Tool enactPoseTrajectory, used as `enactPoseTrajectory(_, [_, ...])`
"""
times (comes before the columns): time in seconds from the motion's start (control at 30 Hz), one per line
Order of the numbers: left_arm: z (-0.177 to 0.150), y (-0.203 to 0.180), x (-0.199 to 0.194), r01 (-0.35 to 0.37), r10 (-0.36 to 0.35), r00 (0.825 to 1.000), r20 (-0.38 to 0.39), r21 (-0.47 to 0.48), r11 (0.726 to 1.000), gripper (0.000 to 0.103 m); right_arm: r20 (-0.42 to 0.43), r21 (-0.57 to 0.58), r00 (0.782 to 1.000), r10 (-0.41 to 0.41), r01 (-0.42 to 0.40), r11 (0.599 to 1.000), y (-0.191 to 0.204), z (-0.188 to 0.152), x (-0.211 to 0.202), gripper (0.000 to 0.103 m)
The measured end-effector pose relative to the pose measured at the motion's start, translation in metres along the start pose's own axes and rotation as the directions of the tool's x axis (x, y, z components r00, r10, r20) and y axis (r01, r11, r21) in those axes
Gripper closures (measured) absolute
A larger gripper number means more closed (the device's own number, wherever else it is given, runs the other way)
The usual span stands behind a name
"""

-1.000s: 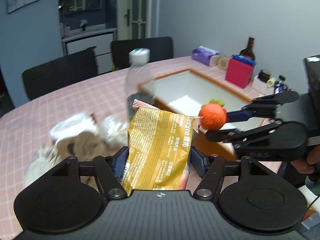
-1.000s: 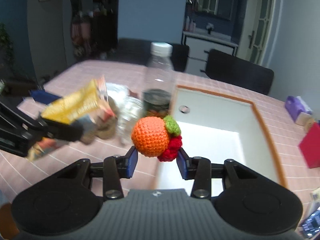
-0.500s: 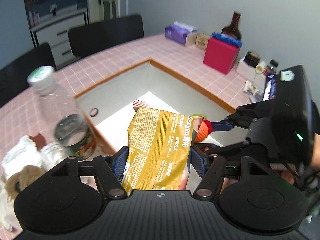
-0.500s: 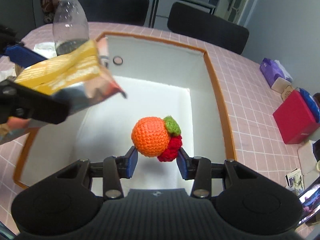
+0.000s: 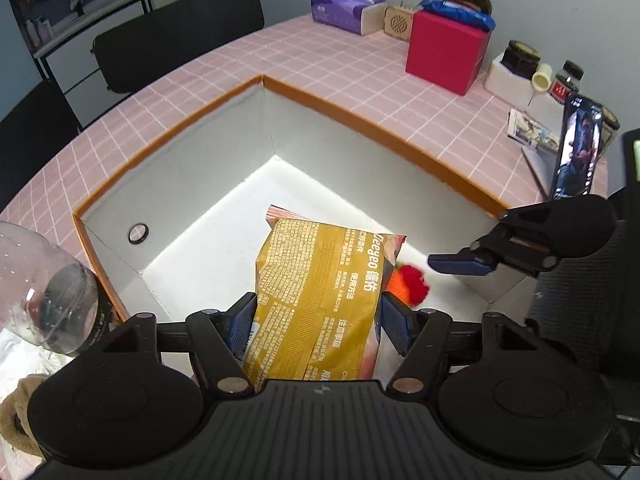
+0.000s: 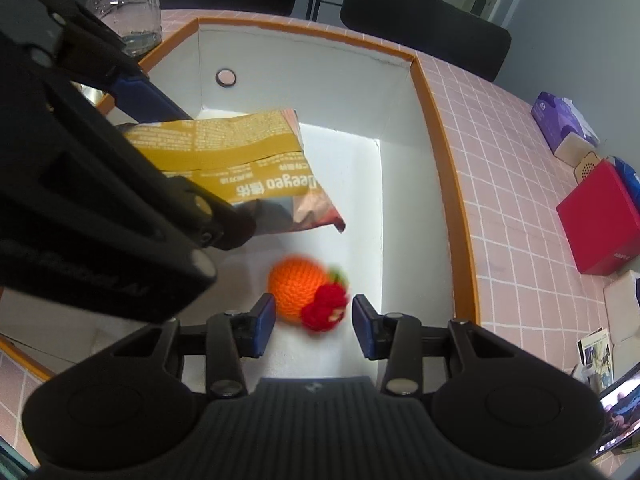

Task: Organize soft objects
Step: 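Open both tools to drop the snack bag and orange fruit into the box, then move both tools back over the brown plush toy and clear bag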

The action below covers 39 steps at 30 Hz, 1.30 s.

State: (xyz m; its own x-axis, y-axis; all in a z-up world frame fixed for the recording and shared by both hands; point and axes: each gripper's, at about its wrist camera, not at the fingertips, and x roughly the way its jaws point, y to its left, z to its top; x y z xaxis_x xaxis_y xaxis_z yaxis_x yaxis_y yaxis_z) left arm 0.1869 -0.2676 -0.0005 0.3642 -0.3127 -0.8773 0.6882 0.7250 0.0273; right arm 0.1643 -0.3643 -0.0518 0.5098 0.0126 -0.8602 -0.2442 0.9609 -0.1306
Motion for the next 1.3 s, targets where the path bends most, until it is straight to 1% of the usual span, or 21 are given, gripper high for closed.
enactPoseTrajectory(0.1, [-0.001, 0.002, 0.008, -0.011, 0.011, 0.999, -0.033, 0.009, 1.0, 0.028, -0.013, -0.007, 1.0, -0.001, 0.001, 1.0, 0.001, 0.0, 0.002, 0.06])
enactPoseTrajectory(0.17, [-0.002, 0.001, 0.01, -0.013, 0.014, 0.999, -0.039, 0.012, 1.0, 0.028, -0.016, -0.009, 1.0, 0.003, -0.004, 1.0, 0.0, 0.0, 0.002, 0.058])
enactPoseTrajectory(0.23, [-0.003, 0.002, 0.011, -0.01, 0.011, 0.999, -0.044, 0.01, 1.0, 0.027, -0.018, -0.005, 1.0, 0.016, -0.016, 1.0, -0.002, 0.001, 0.002, 0.055])
enactPoseTrajectory(0.43, [-0.006, 0.006, 0.02, 0.007, -0.007, 0.996, -0.09, -0.007, 1.0, 0.026, -0.007, -0.001, 1.0, 0.028, -0.028, 1.0, -0.003, 0.002, 0.0, 0.051])
enactPoseTrajectory(0.8, [-0.011, 0.004, 0.008, 0.001, 0.0, 0.998, -0.065, 0.014, 1.0, 0.025, 0.004, 0.002, 0.999, 0.032, -0.032, 0.999, 0.002, -0.001, -0.005, 0.045])
enactPoseTrajectory(0.97, [-0.019, 0.004, -0.008, -0.006, 0.007, 1.0, -0.027, 0.018, 1.0, 0.025, 0.015, -0.002, 1.0, 0.027, -0.027, 1.0, 0.005, 0.0, -0.012, 0.039])
enactPoseTrajectory(1.0, [-0.021, 0.004, -0.014, -0.007, 0.007, 1.0, -0.013, 0.019, 1.0, 0.025, 0.021, -0.008, 1.0, 0.016, -0.015, 1.0, 0.007, 0.001, -0.015, 0.032])
enactPoseTrajectory(1.03, [-0.024, 0.004, -0.021, -0.008, 0.008, 1.0, 0.004, 0.018, 1.0, 0.025, 0.032, -0.017, 0.999, -0.005, 0.005, 1.0, 0.009, 0.001, -0.018, 0.027])
enactPoseTrajectory(1.17, [-0.038, 0.008, -0.048, -0.001, 0.001, 0.997, 0.078, 0.002, 1.0, 0.025, 0.074, -0.067, 0.996, -0.058, 0.063, 0.996, 0.02, 0.003, -0.031, 0.026])
enactPoseTrajectory(1.2, [-0.042, 0.009, -0.054, 0.001, -0.001, 0.995, 0.095, -0.004, 1.0, 0.025, 0.084, -0.078, 0.994, -0.071, 0.078, 0.994, 0.023, 0.003, -0.035, 0.024])
enactPoseTrajectory(1.3, [-0.057, 0.014, -0.074, -0.007, 0.01, 0.987, 0.159, -0.019, 1.0, 0.025, 0.118, -0.118, 0.987, -0.112, 0.126, 0.985, 0.034, 0.003, -0.046, 0.022])
